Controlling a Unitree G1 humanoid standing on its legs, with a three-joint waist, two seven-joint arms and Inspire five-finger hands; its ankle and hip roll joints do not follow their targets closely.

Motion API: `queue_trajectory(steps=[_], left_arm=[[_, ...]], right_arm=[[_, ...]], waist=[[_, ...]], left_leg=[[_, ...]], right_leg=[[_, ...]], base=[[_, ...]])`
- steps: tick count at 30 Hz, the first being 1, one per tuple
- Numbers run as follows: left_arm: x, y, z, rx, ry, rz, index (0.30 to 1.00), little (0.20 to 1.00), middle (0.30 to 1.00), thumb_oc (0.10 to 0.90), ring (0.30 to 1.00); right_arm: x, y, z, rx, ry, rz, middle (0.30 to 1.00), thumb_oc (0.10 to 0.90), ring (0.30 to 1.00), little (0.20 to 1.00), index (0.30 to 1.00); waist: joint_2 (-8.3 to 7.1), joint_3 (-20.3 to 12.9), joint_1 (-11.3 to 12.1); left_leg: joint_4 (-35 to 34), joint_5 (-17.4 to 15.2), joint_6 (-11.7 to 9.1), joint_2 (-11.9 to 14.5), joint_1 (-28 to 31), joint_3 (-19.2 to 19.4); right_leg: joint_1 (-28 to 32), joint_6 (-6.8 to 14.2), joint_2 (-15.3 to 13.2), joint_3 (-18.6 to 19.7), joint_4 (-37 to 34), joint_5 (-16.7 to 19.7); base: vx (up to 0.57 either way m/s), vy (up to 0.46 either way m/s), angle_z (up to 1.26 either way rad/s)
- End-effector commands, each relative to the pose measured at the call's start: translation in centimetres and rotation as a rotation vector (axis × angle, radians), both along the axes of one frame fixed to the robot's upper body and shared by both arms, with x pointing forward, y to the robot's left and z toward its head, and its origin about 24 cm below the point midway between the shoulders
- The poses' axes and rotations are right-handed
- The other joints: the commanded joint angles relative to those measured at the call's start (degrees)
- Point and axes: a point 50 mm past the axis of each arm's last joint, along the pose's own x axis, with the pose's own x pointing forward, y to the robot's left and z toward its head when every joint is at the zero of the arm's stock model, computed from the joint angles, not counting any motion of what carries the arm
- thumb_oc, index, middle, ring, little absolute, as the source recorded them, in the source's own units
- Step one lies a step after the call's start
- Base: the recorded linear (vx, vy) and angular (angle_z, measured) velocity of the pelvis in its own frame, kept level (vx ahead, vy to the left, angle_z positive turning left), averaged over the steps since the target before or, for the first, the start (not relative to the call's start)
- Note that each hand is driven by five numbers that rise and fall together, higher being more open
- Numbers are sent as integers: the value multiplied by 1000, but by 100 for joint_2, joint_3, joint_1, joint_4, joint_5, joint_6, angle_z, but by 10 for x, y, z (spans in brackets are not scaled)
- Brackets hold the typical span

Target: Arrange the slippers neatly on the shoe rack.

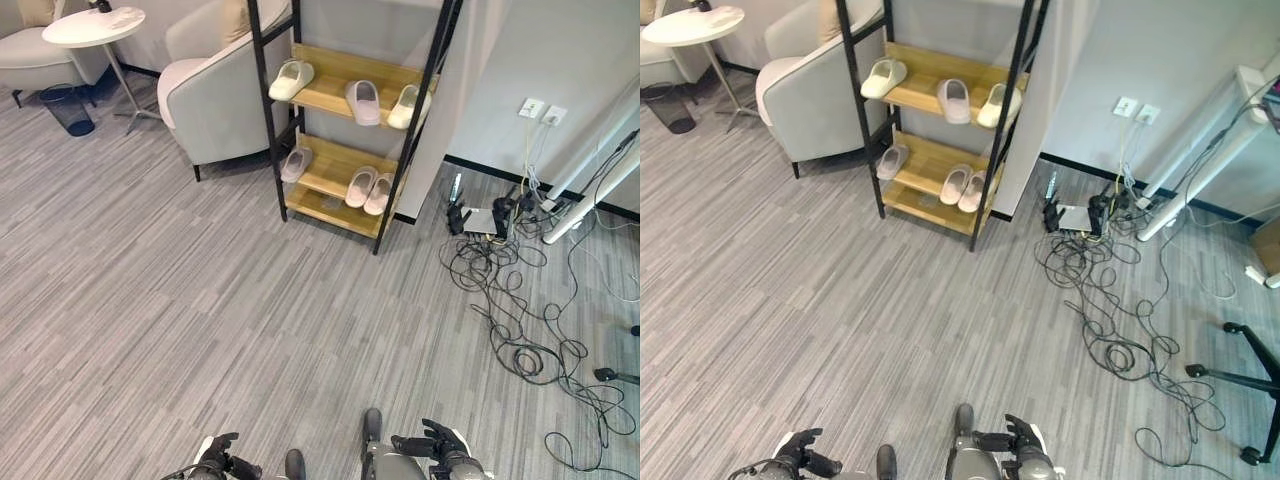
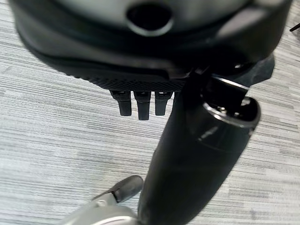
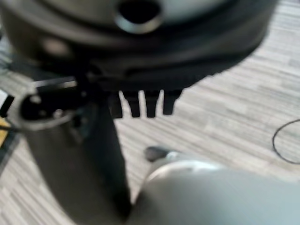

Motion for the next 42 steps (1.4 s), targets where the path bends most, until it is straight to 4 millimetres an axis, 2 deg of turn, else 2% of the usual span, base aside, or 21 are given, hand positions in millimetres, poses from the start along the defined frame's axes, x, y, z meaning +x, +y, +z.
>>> queue_trajectory(steps=[1, 3, 5, 8, 12, 14, 15, 20, 22, 23, 24, 25, 26, 28, 32, 36, 38, 39, 40, 41, 42], left_arm=[[22, -11, 4, -27, -72, -18, 900, 900, 900, 800, 900], [30, -14, 7, -38, -92, -33, 900, 900, 900, 800, 900], [46, -16, 13, -37, -139, -64, 900, 900, 900, 800, 900], [48, -15, 14, -38, -150, -64, 900, 900, 900, 800, 900], [40, -16, 10, -34, -116, -78, 900, 900, 900, 800, 900], [37, -16, 9, -26, -102, -101, 900, 900, 900, 800, 900], [37, -14, 9, -22, -104, -103, 900, 900, 900, 800, 900], [26, -7, 6, -13, -69, -65, 900, 900, 900, 800, 900], [21, -2, 6, 2, -46, -69, 900, 900, 900, 800, 900], [22, 2, 7, 11, -47, -67, 900, 900, 900, 800, 900], [22, 2, 7, 11, -47, -67, 900, 900, 900, 800, 900], [24, 3, 8, 12, -55, -68, 900, 900, 900, 800, 900], [30, 5, 10, 22, -73, -68, 900, 900, 900, 800, 900], [32, 7, 12, 25, -81, -64, 900, 900, 900, 800, 900], [34, 3, 12, 6, -87, -70, 900, 900, 900, 800, 900], [33, 3, 11, -4, -79, -75, 900, 900, 900, 800, 900], [29, 1, 9, -7, -70, -64, 900, 900, 900, 800, 900], [25, 1, 7, -8, -55, -65, 900, 900, 900, 800, 900], [21, -1, 5, -23, -43, -45, 900, 900, 900, 800, 900], [21, -1, 5, -23, -43, -45, 900, 900, 900, 800, 900], [21, -2, 5, -27, -43, -44, 900, 900, 900, 800, 900]], right_arm=[[2, -24, 6, -83, -15, 12, 900, 800, 900, 900, 900], [4, -25, 7, -82, -24, -6, 900, 800, 900, 900, 900], [7, -26, 9, -80, -42, -26, 900, 800, 900, 900, 900], [6, -27, 8, -80, -35, -32, 900, 800, 900, 900, 900], [5, -25, 8, -77, -37, -23, 900, 800, 900, 900, 900], [4, -25, 8, -85, -31, -2, 900, 800, 900, 900, 900], [5, -24, 8, -89, -33, 9, 900, 800, 900, 900, 900], [2, -21, 5, -97, -7, 49, 900, 800, 900, 900, 900], [1, -17, 4, -89, 0, 77, 900, 800, 900, 900, 900], [3, -15, 4, -85, -1, 96, 900, 800, 900, 900, 900], [3, -15, 4, -85, -1, 96, 900, 800, 900, 900, 900], [7, -14, 6, -83, -11, 103, 900, 800, 900, 900, 900], [15, -12, 8, -79, -35, 111, 900, 800, 900, 900, 900], [17, -11, 9, -77, -44, 116, 900, 800, 900, 900, 900], [17, -9, 9, -79, -41, 144, 900, 800, 900, 900, 900], [13, -13, 8, -89, -13, 151, 900, 800, 900, 900, 900], [10, -13, 7, -86, -8, 149, 900, 800, 900, 900, 900], [7, -13, 5, -83, 1, 144, 900, 800, 900, 900, 900], [0, -14, 3, -79, 19, 123, 900, 800, 900, 900, 900], [0, -14, 3, -79, 19, 123, 900, 800, 900, 900, 900], [0, -12, 3, -73, 15, 117, 900, 800, 900, 900, 900]], waist=[[183, -5, 42], [112, 103, 89], [-81, 293, 188], [-144, 340, 293], [-195, 323, 438], [-121, 302, 508], [-53, 309, 607], [-134, 139, 740], [-253, 41, 836], [-296, 46, 870], [-289, 27, 871], [-281, 94, 816], [-132, 212, 681], [-38, 257, 600], [23, 331, 306], [-8, 333, 32], [-30, 238, 11], [-23, 163, 8], [58, 69, 19], [38, 58, 8], [1, 72, 4]], left_leg=[[942, -723, -148, 82, 81, -499], [2195, -225, -376, 160, -489, -439], [3708, 123, -361, 367, -1331, -238], [3895, -34, -300, 359, -1744, -145], [2698, -216, -246, 281, -2097, 40], [1738, 130, -300, 321, -2186, 60], [1219, 551, -405, 340, -2368, 5], [1208, 532, -322, 208, -2326, -84], [1440, 238, -172, 79, -2266, -89], [1531, -30, 19, -60, -2052, -78], [1521, -16, 17, -51, -2070, -79], [1550, -167, 132, -115, -1871, -86], [1542, -347, 296, -83, -1561, -139], [1447, -434, 345, -63, -1320, -182], [1136, -791, 349, -171, -469, -412], [856, -1122, 163, -179, 287, -746], [917, -1149, 94, -178, 388, -787], [1003, -1133, 50, -142, 427, -811], [1700, -670, -252, 33, 230, -695], [1691, -647, -249, 13, 212, -705], [2466, -322, -400, 104, -95, -607]], right_leg=[[166, 65, 358, 58, 35, -378], [459, -108, 379, 33, -46, -496], [836, -356, 370, -45, -196, -673], [1081, -384, 367, -78, -272, -819], [1444, -276, 405, -80, -419, -1079], [1674, -240, 499, -69, -511, -1198], [1880, -219, 609, -32, -560, -1281], [2087, -64, 504, 45, -457, -1402], [1995, 49, 349, 171, 144, -1397], [1641, 275, 150, 167, 1168, -1003], [1619, 272, 159, 169, 1162, -990], [1269, 386, 37, 205, 1824, -496], [727, 429, 5, 213, 2889, -27], [416, 362, -23, 105, 3176, -76], [-254, 222, 59, -310, 2214, -451], [-551, 362, 157, -262, 247, -216], [-422, 329, 227, -153, 71, -137], [-331, 251, 298, -131, 83, -150], [-33, 84, 427, -217, 78, -220], [-49, 87, 404, -220, 74, -211], [137, -10, 398, -253, 10, -254]], base=[[186, -114, 47], [225, -189, 33], [255, -234, 20], [271, -97, 19], [312, 48, 7], [437, 149, 13], [372, 124, 16], [345, 166, -17], [376, 236, -44], [289, 219, -41], [272, 238, -38], [232, 244, -17], [235, 244, -4], [325, 208, 16], [375, 72, 18], [453, -52, 27], [478, -79, 35], [506, -121, 54], [355, -103, 50], [312, -133, 50], [203, -162, 55]])
